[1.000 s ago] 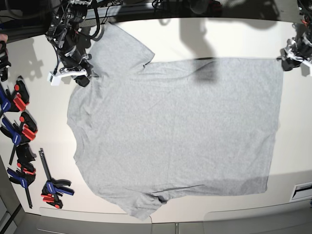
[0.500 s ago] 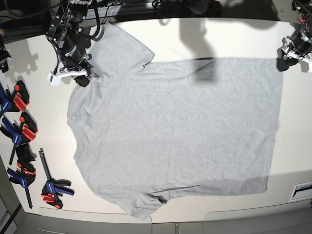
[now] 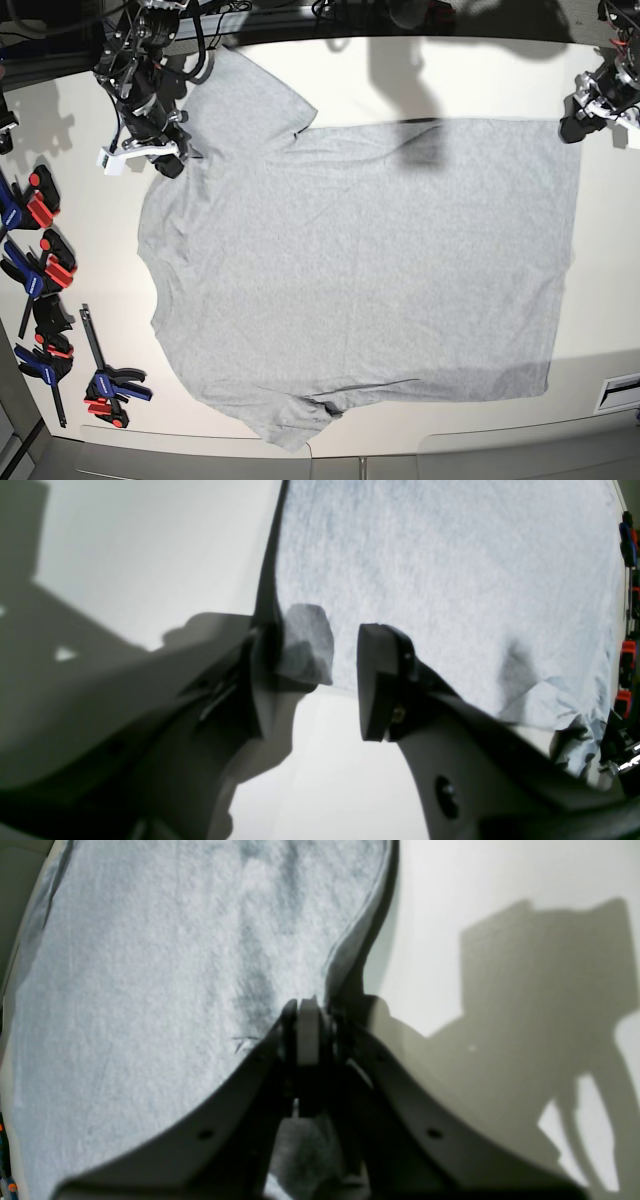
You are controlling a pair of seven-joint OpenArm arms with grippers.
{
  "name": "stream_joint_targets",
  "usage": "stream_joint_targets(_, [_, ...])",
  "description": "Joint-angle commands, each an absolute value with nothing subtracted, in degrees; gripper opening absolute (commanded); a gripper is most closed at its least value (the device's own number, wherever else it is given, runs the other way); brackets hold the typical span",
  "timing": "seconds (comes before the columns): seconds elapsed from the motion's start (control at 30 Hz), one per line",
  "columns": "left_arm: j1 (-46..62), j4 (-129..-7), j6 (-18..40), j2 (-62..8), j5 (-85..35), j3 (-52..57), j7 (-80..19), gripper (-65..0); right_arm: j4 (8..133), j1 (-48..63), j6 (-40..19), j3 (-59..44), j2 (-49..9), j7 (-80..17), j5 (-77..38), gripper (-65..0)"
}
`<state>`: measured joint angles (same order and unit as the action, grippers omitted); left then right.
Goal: Fold the T-shirt properly
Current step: 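Pull the grasped shirt edge with both grippers to straighten it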
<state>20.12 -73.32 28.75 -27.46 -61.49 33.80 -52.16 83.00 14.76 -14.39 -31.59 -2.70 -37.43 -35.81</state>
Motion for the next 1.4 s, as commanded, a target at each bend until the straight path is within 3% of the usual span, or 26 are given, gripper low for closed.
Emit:
stream_joint_targets(0.0, [19.57, -73.71, 28.88, -28.42, -61.60, 34.02, -52.23, -41.3, 82.76, 15.25, -13.26, -31.46, -2.68, -41.43, -33.19, -65.0])
stream_joint_targets(0.37, [18.11, -73.69, 29.21, -28.42, -61.49, 34.02, -51.77, -45.0, 82.76, 15.25, -13.23, -31.48, -2.68, -40.71, -33.19, -65.0])
stream_joint_targets(0.4, [18.09, -73.69, 29.19, -28.42, -61.04, 34.02, -51.44, -49.1, 82.76, 15.25, -13.23, -31.48, -2.68, -40.64, -33.19, -65.0])
stream_joint_targets(0.47, [18.11, -73.69, 29.21, -28.42, -59.44, 34.02, -49.52, -64.0, 82.76, 15.25, -13.23, -31.48, -2.70, -40.51, -33.19, -65.0])
stream_joint_targets(0.5, [18.11, -73.69, 29.19, -28.45, -58.57, 34.02, -48.38, -65.0, 82.76, 15.25, -13.26, -31.48, -2.70, -40.51, -33.19, -65.0])
stream_joint_targets(0.67, [18.50, -73.69, 29.26, -28.58, -57.08, 34.04, -47.11, -65.0, 83.94, 15.51, -17.74, -31.48, -2.70, -42.83, -33.17, -65.0])
stream_joint_targets(1.37, [32.03, -74.02, 36.36, -28.56, -62.94, 36.49, -47.29, -65.0, 104.25, 32.21, -17.80, -41.67, -2.70, -47.40, -33.61, -65.0])
